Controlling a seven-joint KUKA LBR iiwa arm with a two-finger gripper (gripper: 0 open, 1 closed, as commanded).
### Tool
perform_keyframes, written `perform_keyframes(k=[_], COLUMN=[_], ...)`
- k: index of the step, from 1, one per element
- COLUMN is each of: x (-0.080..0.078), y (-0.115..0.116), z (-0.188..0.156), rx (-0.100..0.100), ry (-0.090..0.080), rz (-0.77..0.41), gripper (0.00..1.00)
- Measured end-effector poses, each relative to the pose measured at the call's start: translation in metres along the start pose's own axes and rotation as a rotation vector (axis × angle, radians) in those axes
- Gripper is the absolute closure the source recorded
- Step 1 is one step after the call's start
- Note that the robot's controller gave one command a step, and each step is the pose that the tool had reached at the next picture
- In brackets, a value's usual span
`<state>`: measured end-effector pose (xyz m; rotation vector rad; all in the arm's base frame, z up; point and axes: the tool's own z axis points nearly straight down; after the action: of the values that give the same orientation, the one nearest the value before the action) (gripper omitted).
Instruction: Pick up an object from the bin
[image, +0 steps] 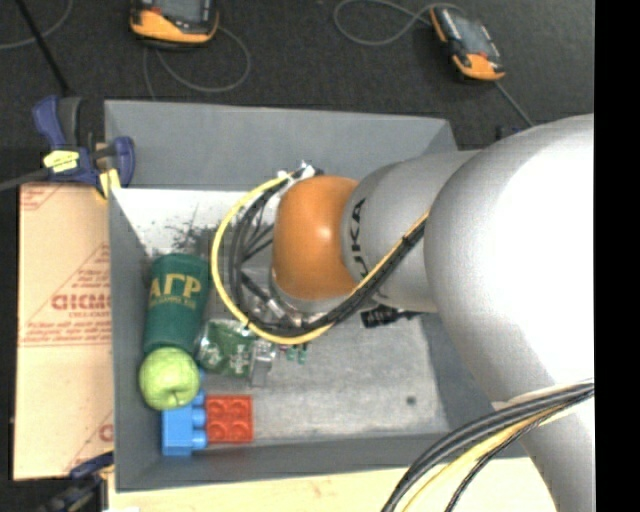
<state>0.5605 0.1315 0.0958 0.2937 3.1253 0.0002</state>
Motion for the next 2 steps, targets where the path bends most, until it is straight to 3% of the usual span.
perform_keyframes(k=[1,2], x=[-0.0076,-0.0077], y=[0.0109,0.0109], z=[0.0254,0.0254], rx=[-0.001,-0.001], ry=[-0.001,-0.001], rz=[-0.018,-0.018], gripper=[1.0,1.0])
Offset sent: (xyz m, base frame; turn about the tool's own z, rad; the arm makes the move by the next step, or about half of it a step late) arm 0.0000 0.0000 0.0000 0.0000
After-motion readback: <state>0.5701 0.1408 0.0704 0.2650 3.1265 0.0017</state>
